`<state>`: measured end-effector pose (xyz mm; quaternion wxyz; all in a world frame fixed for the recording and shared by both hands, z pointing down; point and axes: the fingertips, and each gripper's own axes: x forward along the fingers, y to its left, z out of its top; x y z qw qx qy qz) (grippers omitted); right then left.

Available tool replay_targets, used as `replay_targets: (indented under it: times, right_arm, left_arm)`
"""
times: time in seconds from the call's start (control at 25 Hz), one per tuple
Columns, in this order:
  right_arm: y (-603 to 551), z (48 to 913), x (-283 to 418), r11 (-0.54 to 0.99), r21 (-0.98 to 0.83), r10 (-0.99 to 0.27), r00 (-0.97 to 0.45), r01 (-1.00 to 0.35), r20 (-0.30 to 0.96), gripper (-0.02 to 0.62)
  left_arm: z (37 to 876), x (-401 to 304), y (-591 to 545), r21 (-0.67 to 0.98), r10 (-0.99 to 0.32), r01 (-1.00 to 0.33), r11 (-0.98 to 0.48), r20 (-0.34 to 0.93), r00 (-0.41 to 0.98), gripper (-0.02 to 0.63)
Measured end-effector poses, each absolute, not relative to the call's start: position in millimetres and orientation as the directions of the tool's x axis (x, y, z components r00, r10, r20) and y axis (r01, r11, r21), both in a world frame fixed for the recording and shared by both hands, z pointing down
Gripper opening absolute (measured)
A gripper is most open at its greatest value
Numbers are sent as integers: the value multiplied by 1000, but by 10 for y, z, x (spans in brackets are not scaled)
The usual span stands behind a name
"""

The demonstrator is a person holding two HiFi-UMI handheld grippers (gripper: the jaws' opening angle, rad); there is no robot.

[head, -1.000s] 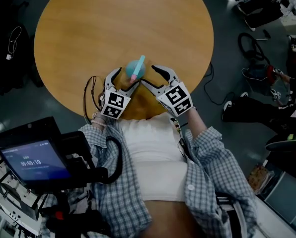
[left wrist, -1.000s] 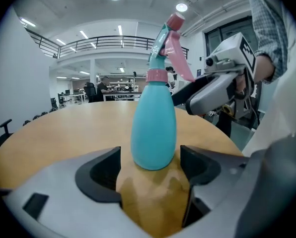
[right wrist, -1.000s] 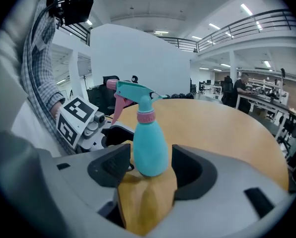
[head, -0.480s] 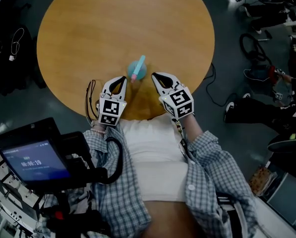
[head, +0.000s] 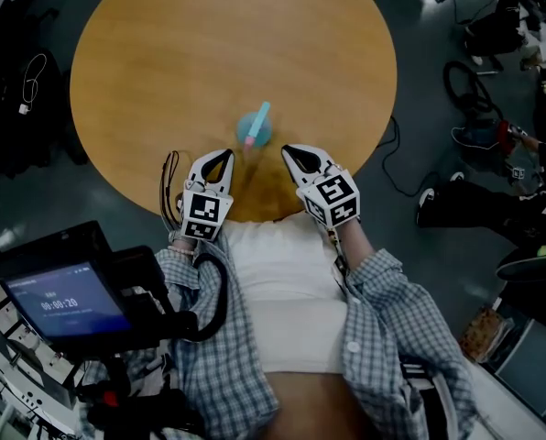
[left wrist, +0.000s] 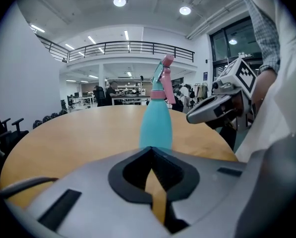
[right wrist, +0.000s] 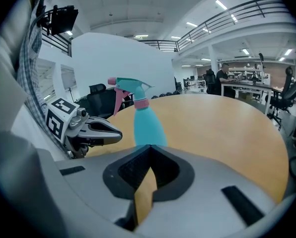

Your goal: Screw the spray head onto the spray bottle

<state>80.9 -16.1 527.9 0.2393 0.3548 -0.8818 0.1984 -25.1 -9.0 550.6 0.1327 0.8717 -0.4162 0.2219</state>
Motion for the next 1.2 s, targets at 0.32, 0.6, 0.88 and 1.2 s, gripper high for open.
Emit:
replay_targets:
  times: [0.32, 0.6, 0.88, 1.2]
  right_arm:
    - [-113, 5313, 797, 698, -162, -506, -640, -698, 578, -6]
    - [-64, 5313, 726, 736, -141, -478, -656, -662, 584, -6]
    - [-71, 5301, 722, 736, -132, -484, -653, -663, 582, -6]
    - [-60, 5322, 755, 735, -132, -481, -649, -665, 589, -6]
  left_arm:
    - [5517, -242, -106, 49, -666, -785, -617, 499, 554, 6]
    - [5510, -244, -109, 49, -667, -787, -615, 500, 552, 6]
    - [5513, -243, -110, 48, -664, -786, -616, 506, 551, 6]
    - [5506, -224, -113, 47, -666, -786, -617, 501, 553, 6]
